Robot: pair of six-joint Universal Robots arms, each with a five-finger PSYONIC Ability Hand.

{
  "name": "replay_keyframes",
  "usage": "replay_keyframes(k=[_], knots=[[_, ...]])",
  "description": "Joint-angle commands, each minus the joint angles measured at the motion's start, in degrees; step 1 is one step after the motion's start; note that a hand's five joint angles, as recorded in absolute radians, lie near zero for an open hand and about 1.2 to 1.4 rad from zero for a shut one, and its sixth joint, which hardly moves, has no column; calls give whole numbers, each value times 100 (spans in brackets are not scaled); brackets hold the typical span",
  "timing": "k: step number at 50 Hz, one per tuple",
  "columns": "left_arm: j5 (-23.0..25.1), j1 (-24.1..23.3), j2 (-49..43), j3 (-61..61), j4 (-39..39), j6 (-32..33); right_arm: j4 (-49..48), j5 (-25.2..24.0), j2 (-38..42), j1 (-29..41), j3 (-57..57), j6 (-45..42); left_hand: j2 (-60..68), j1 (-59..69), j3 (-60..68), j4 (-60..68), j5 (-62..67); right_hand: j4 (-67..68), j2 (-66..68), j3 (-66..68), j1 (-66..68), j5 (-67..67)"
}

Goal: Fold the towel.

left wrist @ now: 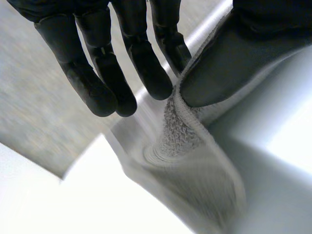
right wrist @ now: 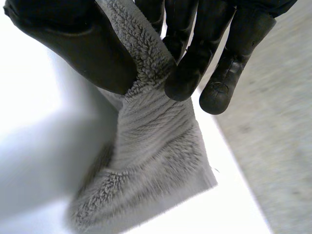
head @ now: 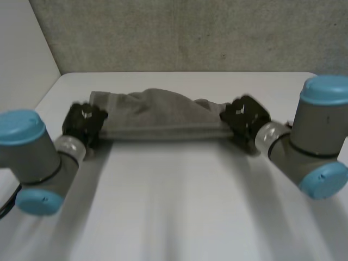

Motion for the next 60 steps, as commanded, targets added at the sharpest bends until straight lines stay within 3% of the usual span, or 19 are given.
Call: replay_keyframes(k=[1, 4, 5, 6, 7, 9, 17, 29, 30, 31, 32, 34, 36, 38, 40, 53, 60], knots=[[-7, 15, 373, -920, 84, 289, 15, -4, -167, -21, 777, -11, -748, -303, -897, -776, -1517, 321, 399, 325, 432, 316], [-7, -3, 417, -964, 128, 289, 15, -22, -246, -39, 901, -11, -748, -303, -897, -776, -1517, 321, 399, 325, 432, 316], [-7, -12, 452, -990, 155, 289, 15, -39, -281, -48, 988, -19, -748, -303, -897, -776, -1517, -489, -411, -485, -378, -494], [-7, -21, 470, -991, 155, 289, 15, -83, -299, -48, 1041, -19, -748, -303, -897, -776, -1517, -2129, -2052, -2125, -2018, -2134], [-7, -21, 470, -991, 155, 289, 15, -83, -299, -48, 1041, -19, -748, -303, -897, -776, -1517, -2145, -2068, -2142, -2034, -2150], [-16, -21, 488, -982, 164, 289, 6, -223, -369, -74, 1112, -11, -748, -303, -897, -776, -1517, -3704, -3627, -3700, -3593, -3709], [-16, 49, 488, -956, 181, 289, -73, -470, -896, -92, 1296, -19, -748, -303, -897, -776, -1517, -5474, -5396, -5470, -5362, -5478], [-7, 41, 479, -973, 181, 271, -458, -435, -1002, -408, 1393, -2, -748, -303, -897, -776, -1517, -5242, -5165, -5238, -5131, -5247], [-16, 41, 479, -973, 181, 271, -547, -435, -1002, -425, 1393, -2, -748, -303, -897, -776, -1517, -4241, -4164, -4238, -4130, -4246], [-16, 49, 479, -973, 181, 271, -548, -435, -1002, -426, 1393, -2, -748, -303, -897, -776, -1517, -4231, -4154, -4228, -4120, -4236], [-16, 49, 479, -973, 181, 271, -608, -435, -1011, -434, 1376, 7, -748, -303, -897, -776, -1517, -2816, -2738, -2812, -2705, -2821], [-16, 49, 479, -982, 181, 271, -618, -470, -1011, -434, 1349, 7, -748, -303, -897, -776, -1517, -2785, -2707, -2781, -2673, -2789], [-7, 49, 470, -982, 181, 271, -574, -435, -1002, -426, 1305, -2, -748, -303, -897, -776, -1517, -3424, -3346, -3420, -3313, -3429], [-7, 49, 479, -982, 181, 271, -504, -452, -985, -426, 1375, -11, -748, -303, -897, -776, -1517, -6119, -6041, -6115, -6007, -6123], [-16, 49, 479, -982, 181, 271, -469, -470, -985, -434, 1419, 15, -748, -303, -897, -776, -1517, -6582, -6504, -6578, -6471, -6587], [2, 6, 409, -912, 181, 271, -345, -558, -1486, -654, 2500, 156, -748, -303, -897, -776, -1517, -6654, -6576, -6650, -6542, -6658], [2, 49, 409, -903, 172, 271, -915, -1032, -1433, -1030, 3106, 964, -748, -303, -897, -776, -1517, -5615, -5538, -5612, -5504, -5620]])
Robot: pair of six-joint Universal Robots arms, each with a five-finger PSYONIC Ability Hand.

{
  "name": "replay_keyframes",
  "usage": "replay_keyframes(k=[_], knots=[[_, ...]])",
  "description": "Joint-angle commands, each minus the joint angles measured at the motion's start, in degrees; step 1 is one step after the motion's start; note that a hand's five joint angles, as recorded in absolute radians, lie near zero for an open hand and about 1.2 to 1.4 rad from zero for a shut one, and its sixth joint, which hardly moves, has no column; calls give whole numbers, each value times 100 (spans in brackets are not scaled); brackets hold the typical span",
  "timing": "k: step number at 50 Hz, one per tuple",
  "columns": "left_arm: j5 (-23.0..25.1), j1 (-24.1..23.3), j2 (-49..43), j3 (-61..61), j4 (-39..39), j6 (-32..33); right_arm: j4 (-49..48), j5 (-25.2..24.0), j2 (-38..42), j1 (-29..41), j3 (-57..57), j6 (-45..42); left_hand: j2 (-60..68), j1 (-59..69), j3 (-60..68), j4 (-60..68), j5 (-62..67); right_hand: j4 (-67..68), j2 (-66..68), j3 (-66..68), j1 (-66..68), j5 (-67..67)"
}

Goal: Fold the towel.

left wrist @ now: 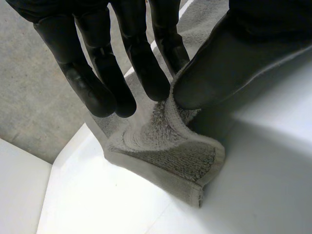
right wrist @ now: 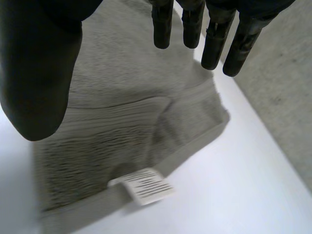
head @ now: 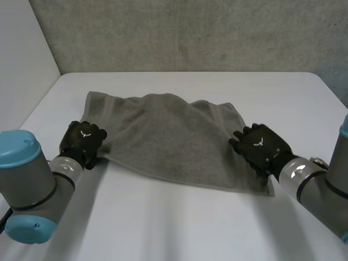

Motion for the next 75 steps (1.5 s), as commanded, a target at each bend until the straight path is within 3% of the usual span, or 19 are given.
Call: replay_keyframes(k=[1, 5, 13, 22, 40, 47, 66, 72, 73, 74, 75], knots=[[0, 38, -7, 25, -9, -3, -541, -442, 18, -395, 633, 739, -749, -303, -899, -776, -1517, 601, 670, 652, 695, 704], [0, 38, -7, 8, 0, -3, -813, -644, 88, -719, 827, 757, -749, -303, -899, -776, -1517, 1375, 1444, 1425, 1469, 1478], [-9, 47, -7, 17, 0, -12, -849, -741, 703, -781, 590, 739, -749, -303, -899, -776, -1517, 1359, 1427, 1409, 1453, 1461], [-9, 47, -7, 8, 0, -3, -840, -767, 739, -790, 510, 739, -749, -303, -899, -776, -1517, 971, 1040, 1022, 1065, 1074], [-9, 47, -16, 8, 0, -12, -972, -653, 1187, -711, 177, 730, -749, -303, -899, -776, -1517, 1542, 1611, 1593, 1636, 1645], [-9, 38, -24, 8, 0, -12, -1165, -644, 1187, -720, 150, 748, -749, -303, -899, -776, -1517, 2384, 2453, 2434, 2478, 2487], [-9, 38, -33, -19, 0, -3, -1235, -345, 1196, -702, -70, 748, -749, -303, -899, -776, -1517, 2855, 2924, 2906, 2949, 2958], [-9, 38, -33, -19, 0, -3, -1279, -337, 1196, -685, -87, 748, -749, -303, -899, -776, -1517, 3562, 3631, 3612, 3656, 3665], [-9, 29, -24, -27, 0, -3, -1305, -337, 1196, -685, -79, 748, -749, -303, -899, -776, -1517, 4245, 4313, 4295, 4339, 4347], [-9, 20, -24, -27, 0, -3, -1341, -337, 1187, -693, -70, 783, -749, -303, -899, -776, -1517, 5917, 5985, 5967, 6011, 6020], [-9, 20, -24, -27, 0, -3, -1341, -337, 1187, -694, -70, 783, -749, -303, -899, -776, -1517, 5934, 6002, 5984, 6027, 6036]])
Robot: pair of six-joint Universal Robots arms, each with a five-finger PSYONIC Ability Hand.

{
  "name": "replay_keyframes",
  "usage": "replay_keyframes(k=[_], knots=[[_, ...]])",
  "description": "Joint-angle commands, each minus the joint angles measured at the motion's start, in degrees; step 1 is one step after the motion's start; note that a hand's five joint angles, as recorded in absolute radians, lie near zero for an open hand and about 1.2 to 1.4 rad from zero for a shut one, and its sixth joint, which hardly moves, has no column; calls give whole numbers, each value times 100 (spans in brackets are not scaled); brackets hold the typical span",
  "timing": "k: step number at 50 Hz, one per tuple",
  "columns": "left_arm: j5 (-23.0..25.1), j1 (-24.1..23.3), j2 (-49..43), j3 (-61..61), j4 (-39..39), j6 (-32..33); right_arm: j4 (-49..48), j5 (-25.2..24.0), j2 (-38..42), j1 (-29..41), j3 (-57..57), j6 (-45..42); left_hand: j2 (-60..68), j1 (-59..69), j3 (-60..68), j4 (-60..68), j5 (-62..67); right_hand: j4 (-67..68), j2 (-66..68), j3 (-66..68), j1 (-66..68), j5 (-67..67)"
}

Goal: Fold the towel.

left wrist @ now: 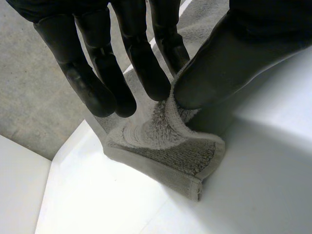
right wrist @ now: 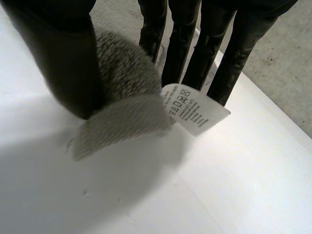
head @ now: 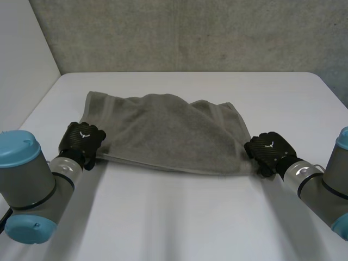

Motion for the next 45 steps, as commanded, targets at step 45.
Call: replay_keyframes(k=[45], knots=[[9, 211, -251, 43, 272, 178, -89, 224, -649, -348, 134, 53, -752, -306, -902, -779, -1520, 3029, 3026, 3041, 3031, 3061]])
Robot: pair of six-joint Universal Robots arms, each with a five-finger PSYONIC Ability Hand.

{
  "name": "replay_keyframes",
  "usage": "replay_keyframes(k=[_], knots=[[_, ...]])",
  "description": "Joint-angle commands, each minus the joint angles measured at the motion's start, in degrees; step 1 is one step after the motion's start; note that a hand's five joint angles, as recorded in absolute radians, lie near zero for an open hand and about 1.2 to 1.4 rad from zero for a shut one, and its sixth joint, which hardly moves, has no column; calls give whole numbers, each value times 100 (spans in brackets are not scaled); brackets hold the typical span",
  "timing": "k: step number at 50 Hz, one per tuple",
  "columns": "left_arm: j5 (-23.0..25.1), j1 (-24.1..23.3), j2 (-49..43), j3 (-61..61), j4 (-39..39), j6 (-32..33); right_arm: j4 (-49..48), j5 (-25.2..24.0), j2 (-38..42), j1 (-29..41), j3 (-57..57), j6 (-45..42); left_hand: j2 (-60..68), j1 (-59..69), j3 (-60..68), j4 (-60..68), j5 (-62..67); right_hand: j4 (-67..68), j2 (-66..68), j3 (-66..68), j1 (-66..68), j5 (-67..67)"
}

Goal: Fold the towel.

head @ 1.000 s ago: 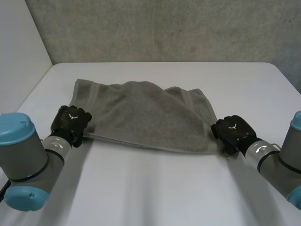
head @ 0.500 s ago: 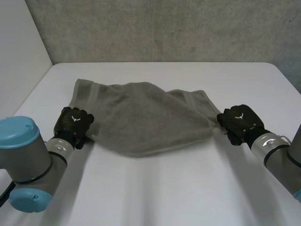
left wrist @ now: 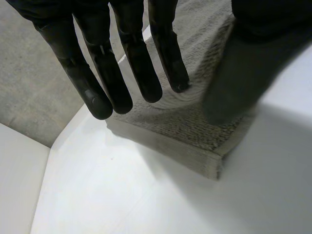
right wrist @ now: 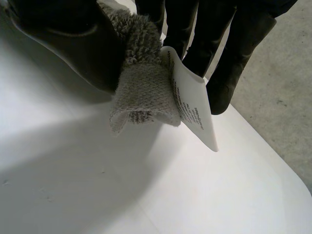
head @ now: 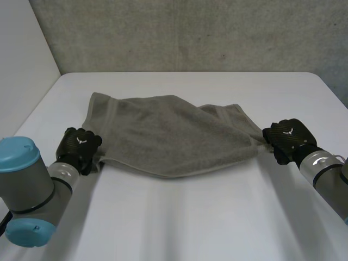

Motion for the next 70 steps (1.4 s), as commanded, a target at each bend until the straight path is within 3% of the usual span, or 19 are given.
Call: replay_keyframes(k=[1, 8, 10, 11, 12, 13, 15, 18, 29, 36, 47, 54, 64, 66, 68, 69, 70], knots=[[10, 85, -39, 283, 3, 8, 7, 8, -77, 2, -13, -15, 1295, 1289, 1282, 1251, 304, 330, 535, 543, 492, 345], [10, 77, 14, 266, -68, 8, 16, 8, -235, 20, 40, 37, 793, 787, 780, 749, -199, 330, 535, 543, 492, 345], [63, -37, 84, 144, -199, -36, 25, 8, -226, 37, 57, 28, -1097, -1102, -1109, -1140, -2088, 330, 535, 543, 492, 345], [63, -37, 85, 143, -200, -36, 25, 8, -226, 37, 57, 28, -1108, -1114, -1121, -1152, -2099, 330, 535, 543, 492, 345], [133, -98, 180, 47, -296, -36, 25, 0, -191, 46, 57, 28, -2857, -2862, -2870, -2900, -3848, 330, 535, 543, 492, 345], [134, -99, 181, 47, -297, -36, 25, 0, -191, 46, 57, 28, -2874, -2880, -2887, -2918, -3866, 330, 535, 543, 492, 345], [291, -151, 435, -94, -498, -45, 25, 0, -165, 38, 57, 20, -4216, -4221, -4228, -4259, -5207, 330, 535, 543, 492, 345], [536, -143, 515, -129, -665, -159, 25, 0, -156, 37, 57, 2, -4523, -4528, -4535, -4566, -5514, 330, 535, 543, 492, 345], [723, -134, 121, 169, -596, -871, 42, 0, -130, 64, 75, -7, -4422, -4428, -4435, -4466, -5414, 330, 535, 543, 492, 345], [643, -169, -276, 521, -437, -889, 34, 0, -130, 46, 101, -24, -4119, -4125, -4132, -4163, -5111, 330, 535, 543, 492, 345], [90, -169, -856, 1128, -314, -880, 34, -9, -121, 55, 119, -42, -3295, -3301, -3308, -3339, -4286, 330, 535, 543, 492, 345], [-560, -73, -944, 1268, -217, -801, 34, -9, -121, 46, 119, -42, -2975, -2981, -2988, -3019, -3967, 330, 535, 543, 492, 345], [-561, 138, -610, 1031, -253, -801, 34, 8, -121, 2, 92, -42, -2689, -2695, -2702, -2733, -3681, 330, 535, 543, 492, 345], [-534, 165, -469, 943, -253, -801, 34, 8, -121, 2, 92, -33, -2420, -2426, -2433, -2464, -3412, 330, 535, 543, 492, 345], [-369, 174, -268, 794, -253, -801, 34, 8, -130, 2, 92, -24, -966, -972, -979, -1010, -1957, 330, 535, 543, 492, 345], [-367, 174, -267, 794, -253, -801, 34, 8, -130, 2, 92, -24, -957, -962, -970, -1000, -1948, 330, 535, 543, 492, 345], [-228, 156, -215, 733, -253, -792, 42, 8, -147, 2, 92, -7, 126, 120, 113, 82, -866, 330, 535, 543, 492, 345]])
